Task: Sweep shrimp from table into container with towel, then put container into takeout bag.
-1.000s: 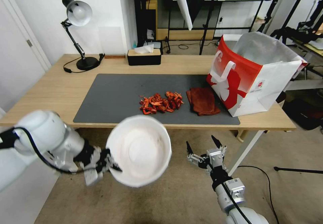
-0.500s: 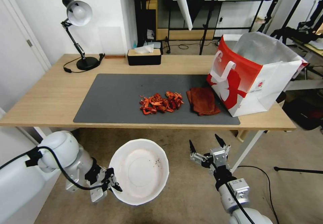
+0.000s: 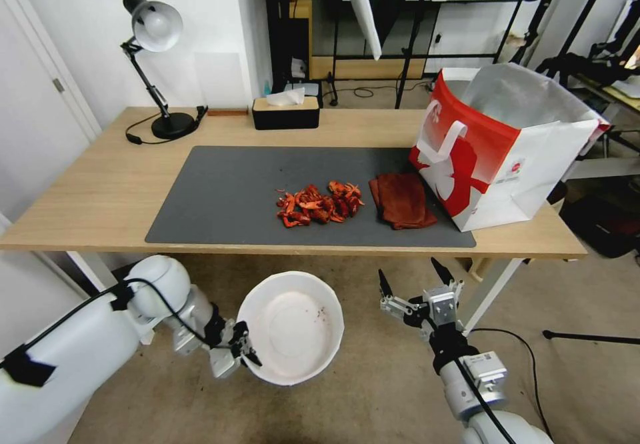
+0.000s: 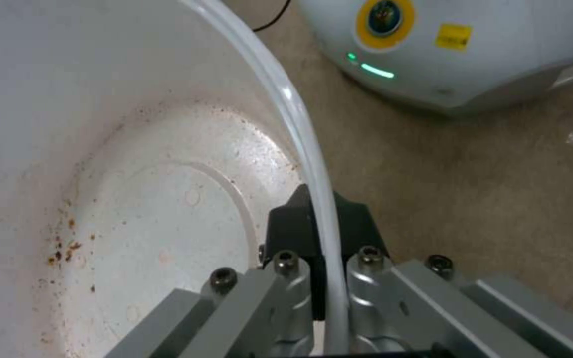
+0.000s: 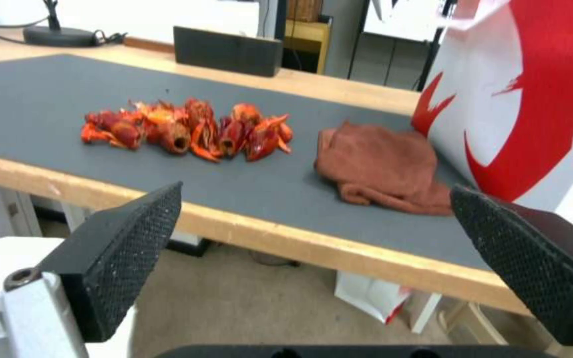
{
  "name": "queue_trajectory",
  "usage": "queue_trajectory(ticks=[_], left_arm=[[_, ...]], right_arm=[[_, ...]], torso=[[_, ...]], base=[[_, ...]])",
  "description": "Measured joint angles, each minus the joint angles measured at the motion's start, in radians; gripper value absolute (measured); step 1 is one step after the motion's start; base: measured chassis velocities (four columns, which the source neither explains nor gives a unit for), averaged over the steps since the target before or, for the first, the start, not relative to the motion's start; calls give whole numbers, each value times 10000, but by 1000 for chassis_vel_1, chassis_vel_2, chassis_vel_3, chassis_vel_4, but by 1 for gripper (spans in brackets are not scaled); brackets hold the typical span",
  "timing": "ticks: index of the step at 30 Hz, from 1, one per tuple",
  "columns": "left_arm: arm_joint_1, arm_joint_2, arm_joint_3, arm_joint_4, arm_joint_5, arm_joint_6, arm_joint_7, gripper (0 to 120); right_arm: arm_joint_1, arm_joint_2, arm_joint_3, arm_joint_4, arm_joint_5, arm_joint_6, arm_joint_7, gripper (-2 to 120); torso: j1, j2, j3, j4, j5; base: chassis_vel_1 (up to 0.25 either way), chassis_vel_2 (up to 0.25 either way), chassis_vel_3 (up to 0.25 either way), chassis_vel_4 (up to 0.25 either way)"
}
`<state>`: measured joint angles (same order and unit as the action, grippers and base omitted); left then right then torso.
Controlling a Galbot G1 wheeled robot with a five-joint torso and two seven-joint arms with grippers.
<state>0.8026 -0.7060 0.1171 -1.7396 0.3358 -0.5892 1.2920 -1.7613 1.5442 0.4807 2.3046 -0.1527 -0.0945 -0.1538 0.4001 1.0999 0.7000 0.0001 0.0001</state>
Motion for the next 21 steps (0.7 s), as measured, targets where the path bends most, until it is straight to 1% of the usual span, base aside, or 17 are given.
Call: queue_trajectory(ticks=[8,10,11,13,15,20,21], left_arm=[[-234,-188,140,264,62,1,0,0],[-559,-441,308,617,106,0,-5,0],[-627,-492,340,688,106,0,-10,0],[-627,-492,340,688,106,0,-10,0],[-884,-664,438,933,97,-1,-60,0],[-1112,-777,532,1031,6,35,-212,0],[-1234,-793,636,1010,-119,131,-271,0]], right_arm=[[-16,-19,9,92,33,-17,-4,100],[-25,-52,32,201,76,-51,-8,100],[-25,-60,40,224,89,-62,-8,100],[-25,-60,40,224,89,-62,-8,100],[25,-97,71,285,177,-86,-4,100],[284,-238,81,298,523,-187,36,100],[475,-326,85,223,627,-266,73,100]], torso=[[0,0,0,-2,1],[1,0,0,-4,-1],[0,0,0,-3,-1],[0,0,0,-3,-1],[0,0,0,-2,0],[0,0,0,0,0],[0,0,0,0,0]], base=[[0,0,0,0],[0,0,0,0],[0,0,0,0],[0,0,0,0],[0,0,0,0],[0,0,0,0],[0,0,0,0]])
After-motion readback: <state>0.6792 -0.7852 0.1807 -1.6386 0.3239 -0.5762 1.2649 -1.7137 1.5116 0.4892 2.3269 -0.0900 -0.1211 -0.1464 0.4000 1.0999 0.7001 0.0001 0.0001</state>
